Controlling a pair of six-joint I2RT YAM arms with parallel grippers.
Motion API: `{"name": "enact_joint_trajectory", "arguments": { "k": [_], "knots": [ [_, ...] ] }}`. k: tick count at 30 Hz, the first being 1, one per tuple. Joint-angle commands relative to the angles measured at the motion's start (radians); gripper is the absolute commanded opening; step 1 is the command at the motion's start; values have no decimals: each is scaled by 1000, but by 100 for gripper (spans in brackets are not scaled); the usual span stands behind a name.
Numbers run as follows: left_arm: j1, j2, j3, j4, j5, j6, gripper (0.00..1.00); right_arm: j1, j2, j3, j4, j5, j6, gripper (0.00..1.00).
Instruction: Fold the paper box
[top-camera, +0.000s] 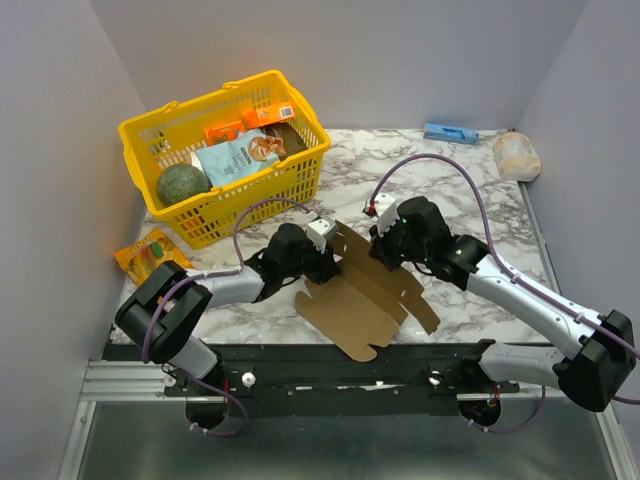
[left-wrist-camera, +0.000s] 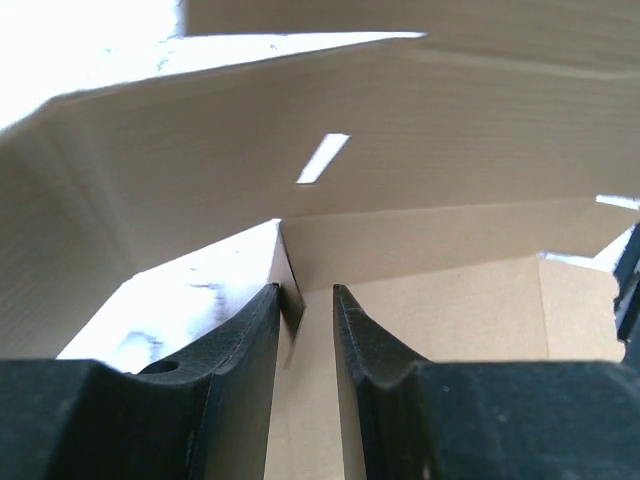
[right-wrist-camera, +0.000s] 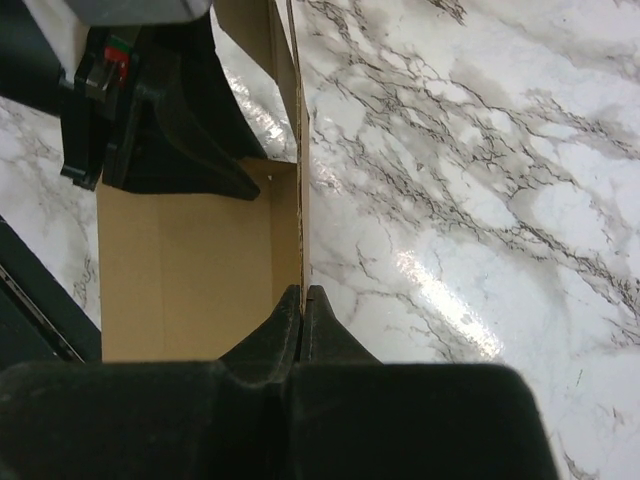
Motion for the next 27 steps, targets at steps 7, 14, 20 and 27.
{"name": "enact_joint_trajectory", "arguments": {
  "k": [7,14,20,27],
  "knots": [
    [-128,84,90,-5,-141,-103,36,-6,23,-5,25,17,20,1],
    [-212,104,158,-52,-304,-183,39,-4,29,-9,26,57,36,1],
    [-264,143,199,-115,-448,-344,39,-6,43,-12,28,151,54,1],
    [-318,201,231,-120,-519,-490,40,-6,51,-26,45,198,76,1]
  ]
}}
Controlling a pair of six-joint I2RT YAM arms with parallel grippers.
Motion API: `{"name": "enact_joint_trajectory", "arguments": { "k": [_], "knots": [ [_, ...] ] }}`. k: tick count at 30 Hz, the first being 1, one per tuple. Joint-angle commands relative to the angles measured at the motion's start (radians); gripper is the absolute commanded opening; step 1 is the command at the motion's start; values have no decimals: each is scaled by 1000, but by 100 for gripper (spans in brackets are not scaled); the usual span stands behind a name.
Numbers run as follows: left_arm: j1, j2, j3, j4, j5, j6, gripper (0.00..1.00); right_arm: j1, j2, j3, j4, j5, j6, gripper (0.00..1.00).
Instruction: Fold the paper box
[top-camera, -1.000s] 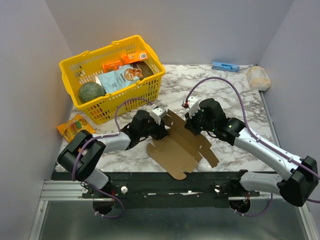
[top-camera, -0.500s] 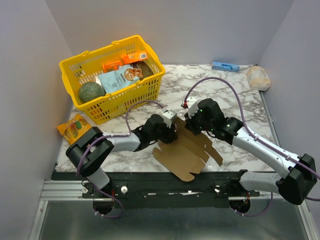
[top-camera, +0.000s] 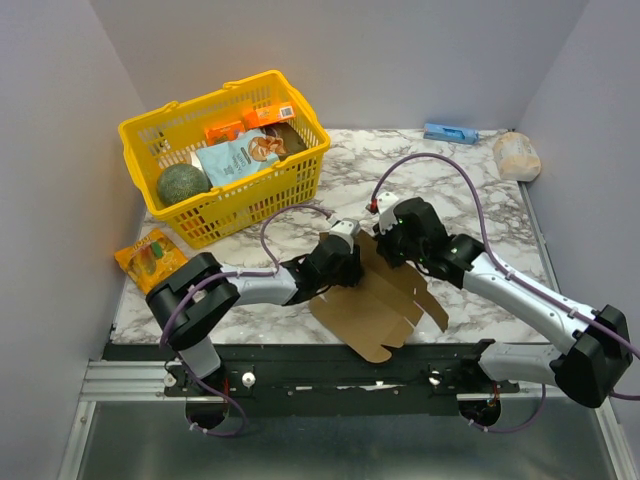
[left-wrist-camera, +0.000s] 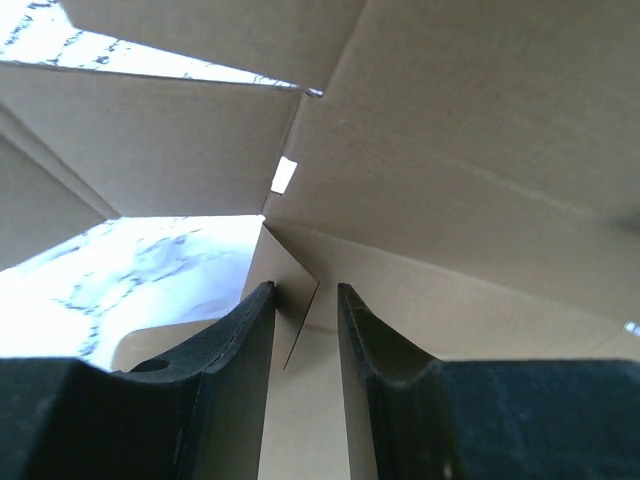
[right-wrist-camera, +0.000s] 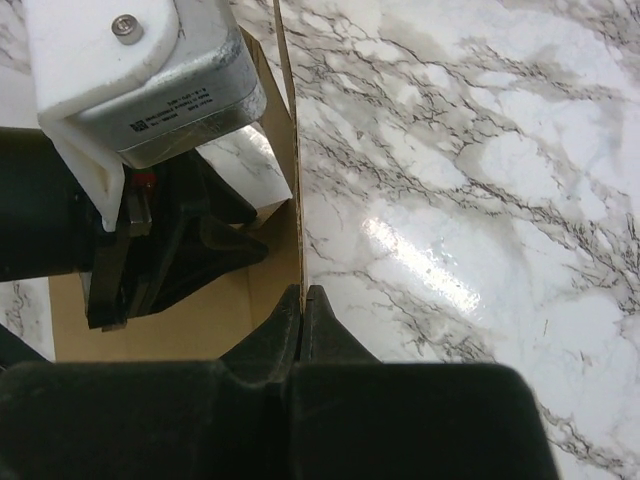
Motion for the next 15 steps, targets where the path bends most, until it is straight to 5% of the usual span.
{"name": "enact_joint_trajectory", "arguments": {
  "k": [1,15],
  "knots": [
    [-58,53,59,0,-55,-147,40,-2,17,-17,52,62,30,1],
    [-90,147,22,40,-1,-260,40,0,2,-36,62,110,77,1]
  ]
}}
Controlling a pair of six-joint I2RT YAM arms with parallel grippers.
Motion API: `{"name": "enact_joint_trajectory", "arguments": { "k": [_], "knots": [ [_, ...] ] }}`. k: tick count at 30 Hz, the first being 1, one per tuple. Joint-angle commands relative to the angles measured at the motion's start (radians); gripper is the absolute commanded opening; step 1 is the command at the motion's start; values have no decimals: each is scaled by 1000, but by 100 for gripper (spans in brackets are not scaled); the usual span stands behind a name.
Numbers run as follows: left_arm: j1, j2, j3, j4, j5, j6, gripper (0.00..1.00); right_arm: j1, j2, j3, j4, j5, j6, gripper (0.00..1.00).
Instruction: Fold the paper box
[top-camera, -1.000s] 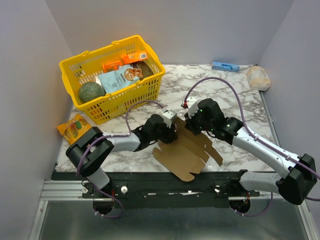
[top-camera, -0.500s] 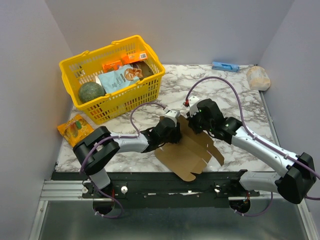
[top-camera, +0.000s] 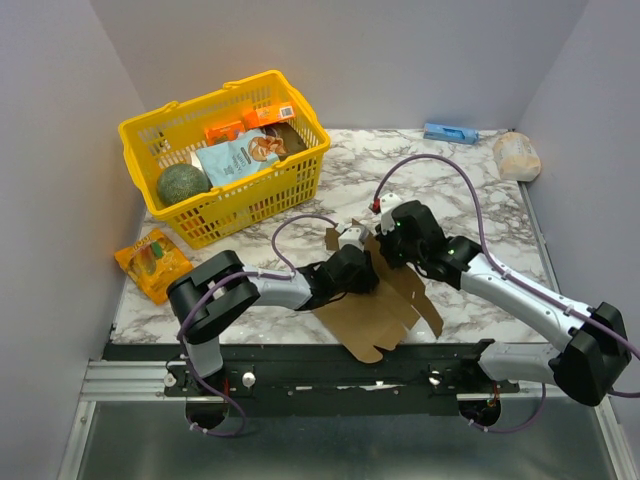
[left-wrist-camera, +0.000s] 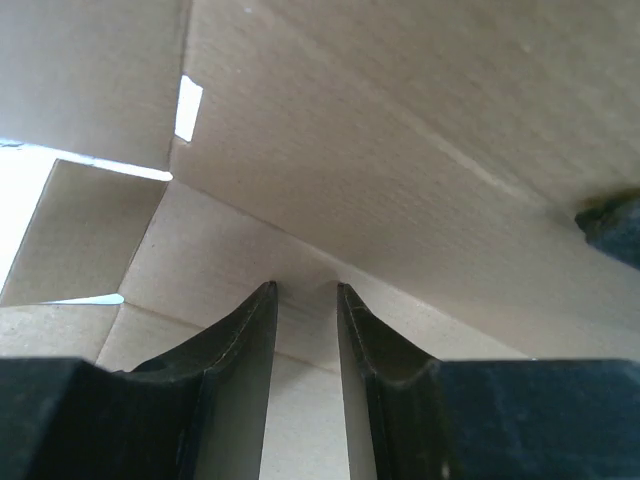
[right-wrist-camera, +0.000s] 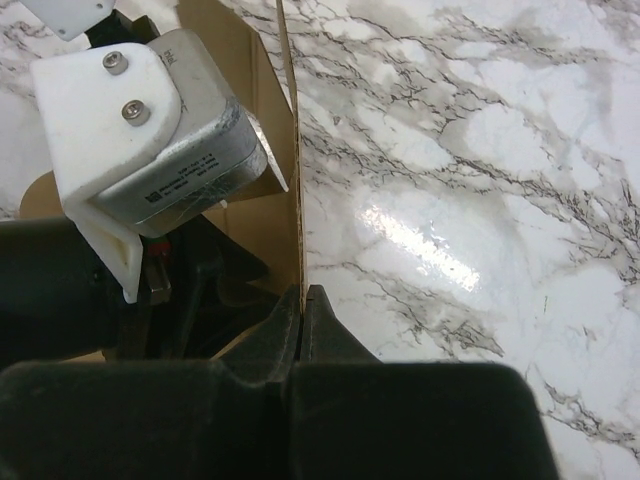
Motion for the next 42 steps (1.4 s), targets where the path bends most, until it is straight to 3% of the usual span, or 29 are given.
{"name": "enact_joint_trajectory", "arguments": {
  "k": [1,6,9,11,14,21,24,30,35,42],
  "knots": [
    [-9,46,-36,9,48,-54,40,0,-8,-10,49,29,21,1],
    [-9,-73,-82,71,34,36,44,0,-19,-15,50,38,20,1],
    [-6,-214,-125,63,8,155,57,0,-31,-12,49,46,-5,1],
    [4,-293,-163,22,6,226,68,-1,-40,-8,52,29,-46,1],
    [43,-437,-194,-92,35,292,76,2,-49,1,55,-5,-92,1],
    [228,-684,-170,-334,100,282,85,2,-49,-2,105,-89,-204,1],
    [289,-703,-121,-340,147,324,89,12,-63,-34,174,-81,-242,1],
    [293,-651,-9,-348,320,724,91,11,-36,-15,210,-156,-288,1],
    [297,-609,42,-373,281,938,93,9,-17,4,185,-224,-292,1],
    [300,-525,91,-388,270,1078,95,11,-14,1,184,-252,-287,1]
  ]
}}
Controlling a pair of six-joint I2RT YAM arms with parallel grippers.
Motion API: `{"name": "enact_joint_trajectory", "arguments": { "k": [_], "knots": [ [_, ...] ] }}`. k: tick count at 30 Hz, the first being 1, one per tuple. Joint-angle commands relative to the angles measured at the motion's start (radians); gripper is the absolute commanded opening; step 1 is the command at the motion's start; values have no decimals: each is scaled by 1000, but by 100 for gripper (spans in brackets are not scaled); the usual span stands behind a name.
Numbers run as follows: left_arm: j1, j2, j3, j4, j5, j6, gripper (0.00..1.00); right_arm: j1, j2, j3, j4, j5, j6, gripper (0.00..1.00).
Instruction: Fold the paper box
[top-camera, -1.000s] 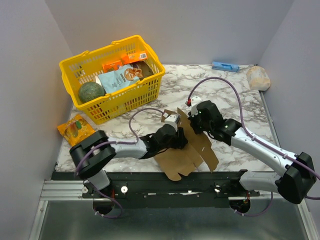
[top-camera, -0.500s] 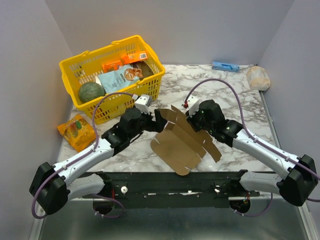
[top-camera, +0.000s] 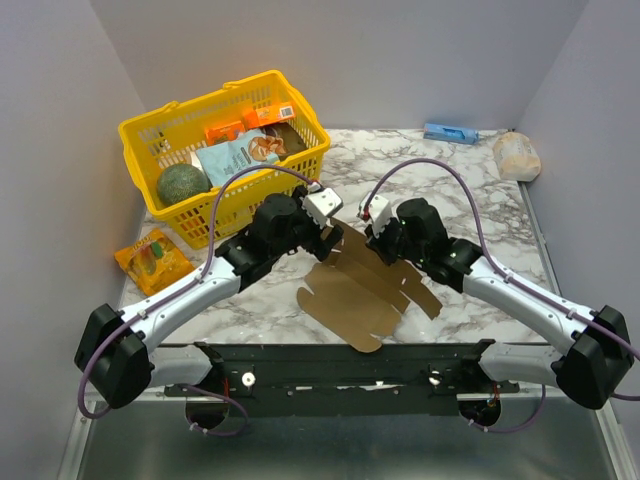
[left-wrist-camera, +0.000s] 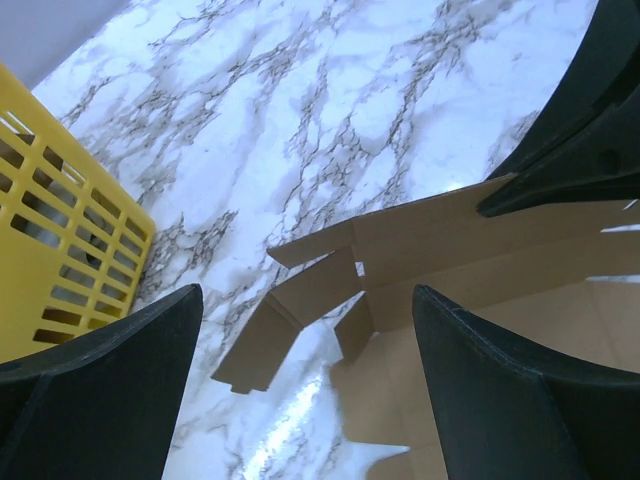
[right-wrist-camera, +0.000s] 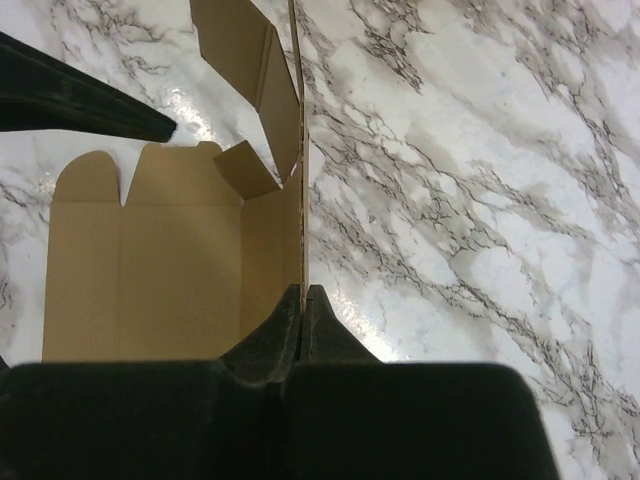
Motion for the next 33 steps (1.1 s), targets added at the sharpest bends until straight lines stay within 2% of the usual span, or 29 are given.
{"name": "enact_joint_trajectory", "arguments": {
  "k": [1,4,8,13,16,17,20,22,23,26,30,32,33],
  "knots": [
    [5,44,44,-21,6,167,95,8,10,26,19,-51,-13,1],
    [3,64,46,3,-16,176,96,8,20,31,16,-55,-13,1],
    [3,89,50,3,33,183,96,8,23,32,18,-48,-13,1],
    [3,145,78,-33,76,176,88,8,21,32,16,-46,-12,1],
    [3,156,87,-43,98,150,76,8,24,31,16,-37,-7,1],
    [3,156,92,-49,99,144,65,8,26,39,15,-30,-7,1],
    [3,145,89,-60,96,117,45,8,24,49,8,-7,-13,1],
    [5,142,78,-63,101,100,37,8,30,54,15,3,-13,1],
    [3,144,66,-58,104,94,26,10,36,55,16,1,-13,1],
    [3,170,83,-60,138,64,16,8,55,57,19,-5,-9,1],
    [2,204,107,-60,174,20,12,8,47,51,18,3,-1,1],
    [-1,204,101,-38,147,-29,2,8,43,52,18,24,11,1],
    [-3,202,97,-29,130,-47,0,8,43,55,18,29,13,1]
  ]
}}
